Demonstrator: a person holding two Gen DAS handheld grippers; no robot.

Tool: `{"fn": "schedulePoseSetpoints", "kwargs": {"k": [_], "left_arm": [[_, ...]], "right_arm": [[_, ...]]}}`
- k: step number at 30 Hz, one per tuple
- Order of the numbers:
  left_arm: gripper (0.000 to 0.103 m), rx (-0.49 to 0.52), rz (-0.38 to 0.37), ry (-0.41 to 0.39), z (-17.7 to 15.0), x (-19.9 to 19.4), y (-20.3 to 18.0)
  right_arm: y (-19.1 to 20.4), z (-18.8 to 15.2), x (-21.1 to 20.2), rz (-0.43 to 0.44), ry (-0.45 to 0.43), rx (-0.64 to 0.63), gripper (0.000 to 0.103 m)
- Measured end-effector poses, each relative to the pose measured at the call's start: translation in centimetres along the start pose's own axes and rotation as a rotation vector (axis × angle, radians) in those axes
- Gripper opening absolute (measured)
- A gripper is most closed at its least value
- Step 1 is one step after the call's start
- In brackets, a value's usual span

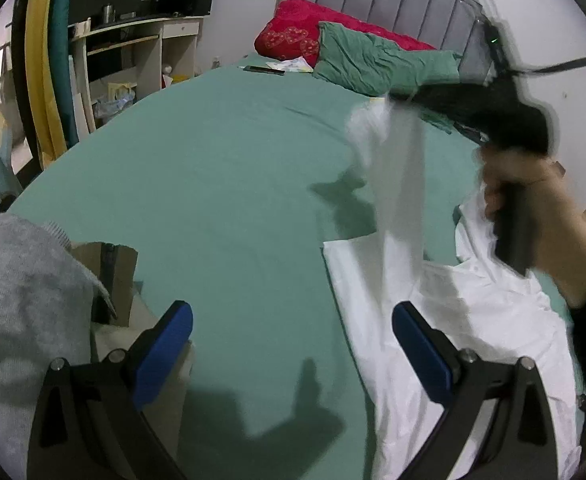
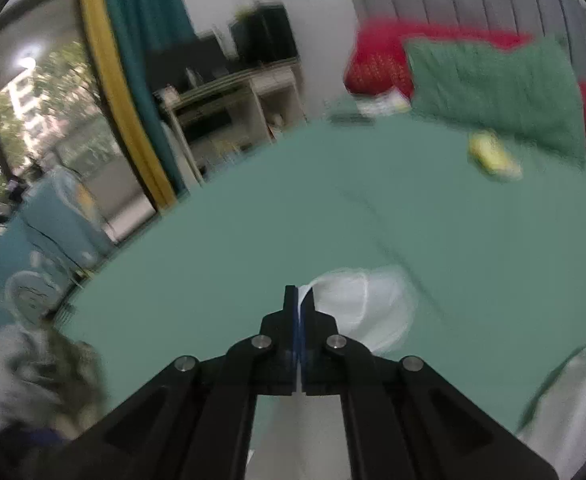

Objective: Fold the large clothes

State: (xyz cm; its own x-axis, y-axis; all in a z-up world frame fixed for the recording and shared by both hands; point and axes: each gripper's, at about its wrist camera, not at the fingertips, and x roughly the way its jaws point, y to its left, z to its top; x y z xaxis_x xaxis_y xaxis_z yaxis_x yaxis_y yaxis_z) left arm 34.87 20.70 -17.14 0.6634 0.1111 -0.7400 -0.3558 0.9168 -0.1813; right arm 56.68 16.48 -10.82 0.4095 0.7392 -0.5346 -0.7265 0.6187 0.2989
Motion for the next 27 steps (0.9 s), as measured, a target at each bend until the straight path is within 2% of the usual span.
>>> {"fn": "schedulePoseSetpoints", "kwargs": {"k": [4, 6, 8, 10, 11, 14, 16, 18, 19, 20, 23, 25, 27], "left_arm": [[0.101, 0.01, 0.011, -0.01, -0.4, -0.4, -0.3], [0.101, 0.012, 0.011, -0.012, -0.4, -0.7, -0.5], [0.101, 0.006, 0.006, -0.016, -0.6, -1.0, -0.6], [0.101, 0.0, -0.014, -0.028, -0.7, -1.6, -1.0], [0.101, 0.008, -0.02, -0.031, -0.7, -1.6, -1.5], [0.101, 0.072, -0.018, -0.023, -1.3, -1.1, -3.3], [0.101, 0.11, -0.024, 0.014, -1.9, 0.1, -4.7], [0.101, 0.142, -0.031, 0.048, -2.6, 1.4, -6.0], [0.101, 0.166, -0.028, 0.071, -3.1, 2.1, -6.8], [0.101, 0.185, -0.028, 0.089, -3.5, 2.8, -7.6], [0.1, 0.277, -0.028, 0.122, -5.1, 4.3, -9.7], [0.099, 0.335, -0.015, 0.133, -6.0, 4.9, -10.4], [0.099, 0.339, -0.014, 0.148, -6.2, 5.4, -10.3]], "right_arm": [[4.2, 2.8, -9.8, 0.054, -0.135, -0.039, 0.0], [5.0, 3.4, -14.7, 0.043, -0.194, -0.049, 0.0], [5.9, 2.7, -18.6, -0.003, -0.226, -0.038, 0.0], [4.8, 0.7, -22.2, -0.077, -0.242, -0.009, 0.0], [3.9, -1.5, -23.7, -0.125, -0.234, 0.009, 0.001], [-0.7, -7.6, -26.3, -0.234, -0.167, 0.123, 0.001], [-4.4, -12.2, -27.3, -0.328, -0.118, 0.211, 0.003], [-7.5, -17.2, -29.3, -0.446, -0.065, 0.297, 0.026], [-8.7, -19.6, -30.1, -0.499, -0.03, 0.334, 0.06], [-9.9, -22.2, -30.8, -0.534, 0.015, 0.384, 0.072], [-12.1, -26.9, -30.9, -0.539, 0.151, 0.459, 0.072], [-13.0, -27.4, -31.8, -0.536, 0.162, 0.458, 0.072], [-14.1, -26.7, -32.3, -0.497, 0.133, 0.429, 0.072]]}}
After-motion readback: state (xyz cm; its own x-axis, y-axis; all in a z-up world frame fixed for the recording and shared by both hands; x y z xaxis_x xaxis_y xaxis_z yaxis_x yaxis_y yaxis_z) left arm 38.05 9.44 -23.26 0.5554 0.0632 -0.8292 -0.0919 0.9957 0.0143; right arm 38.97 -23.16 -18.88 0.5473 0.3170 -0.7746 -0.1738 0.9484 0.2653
